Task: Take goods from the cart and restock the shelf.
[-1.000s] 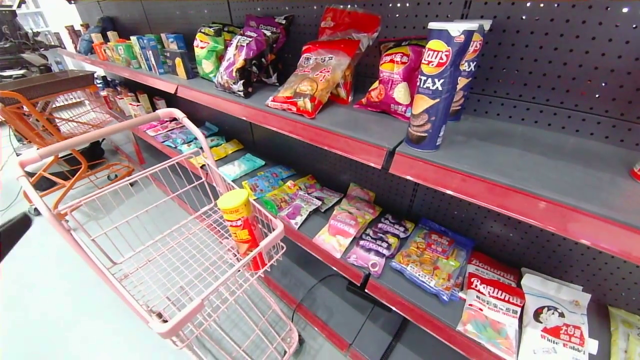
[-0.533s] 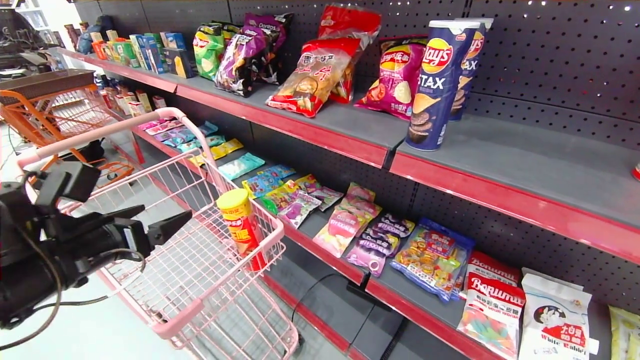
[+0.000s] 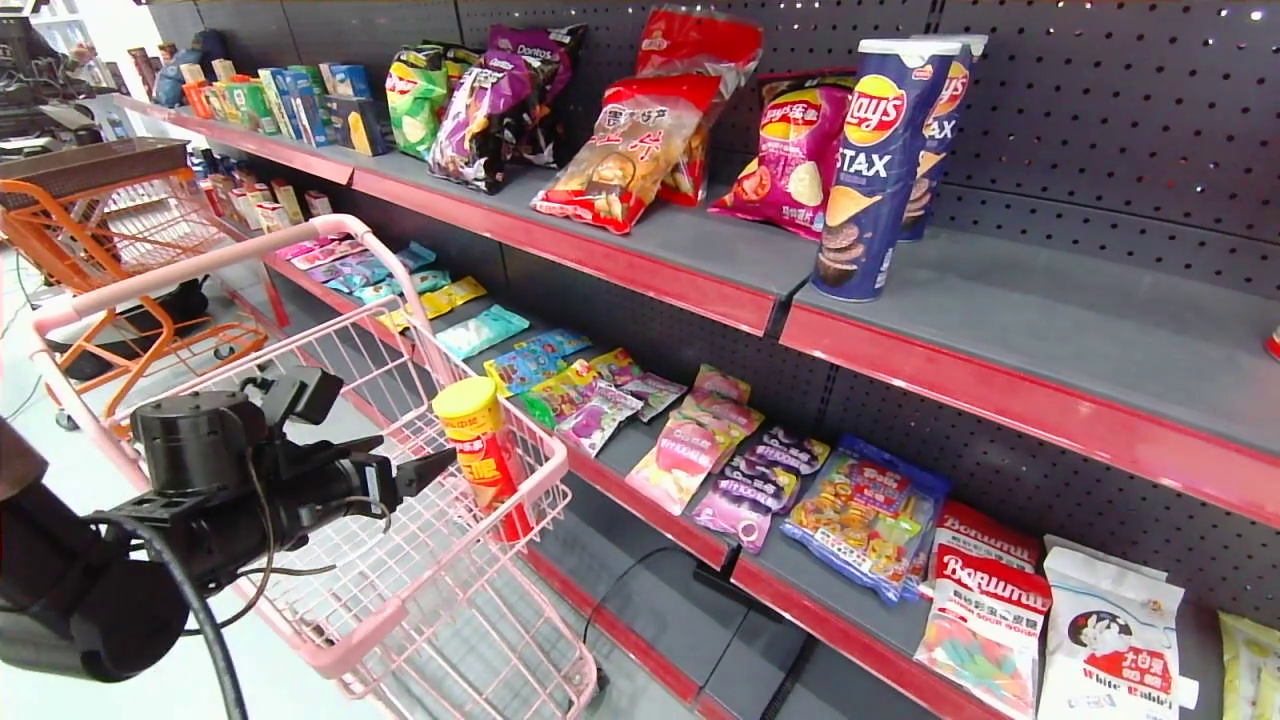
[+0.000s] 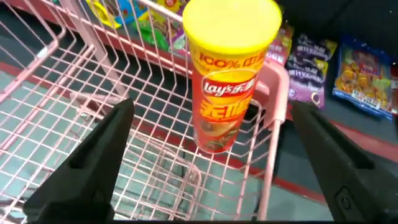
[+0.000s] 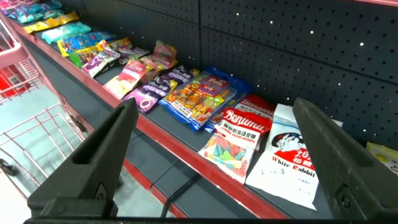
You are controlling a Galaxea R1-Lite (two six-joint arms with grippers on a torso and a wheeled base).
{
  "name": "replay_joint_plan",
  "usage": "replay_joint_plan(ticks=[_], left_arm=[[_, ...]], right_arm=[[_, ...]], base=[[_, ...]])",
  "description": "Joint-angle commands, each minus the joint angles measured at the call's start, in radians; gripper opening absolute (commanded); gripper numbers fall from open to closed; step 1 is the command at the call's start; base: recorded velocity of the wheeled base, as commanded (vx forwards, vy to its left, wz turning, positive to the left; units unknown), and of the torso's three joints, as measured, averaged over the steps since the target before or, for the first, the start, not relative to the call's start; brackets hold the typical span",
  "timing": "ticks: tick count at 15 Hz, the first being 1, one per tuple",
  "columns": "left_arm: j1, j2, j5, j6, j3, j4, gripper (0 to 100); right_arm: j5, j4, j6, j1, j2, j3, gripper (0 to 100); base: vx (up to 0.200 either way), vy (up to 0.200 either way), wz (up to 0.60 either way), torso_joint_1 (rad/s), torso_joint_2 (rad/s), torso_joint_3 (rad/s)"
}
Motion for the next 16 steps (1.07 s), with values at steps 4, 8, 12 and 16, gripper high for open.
replay_joint_plan(ticks=[4,8,12,16], left_arm=[[-0.004,0.161,-0.003,0.0,-0.187,-0.001,100],[-0.044,0.209,-0.008,0.0,-0.227,-0.001,100],[-0.071,0.23,-0.011,0.0,-0.259,0.003,100],[-0.079,0.276,-0.011,0.0,-0.322,0.003,100]], right_arm=[[0.001,0.0,-0.002,0.0,0.001,0.0,100],[0.001,0.0,-0.002,0.001,0.001,0.0,100],[0.001,0.0,-0.003,0.0,0.001,0.0,100],[0.001,0.0,-0.003,0.0,0.001,0.0,100]], base=[[0.0,0.0,0.0,0.0,0.0,0.0],[0.0,0.0,0.0,0.0,0.0,0.0],[0.0,0.0,0.0,0.0,0.0,0.0],[0.0,0.0,0.0,0.0,0.0,0.0]])
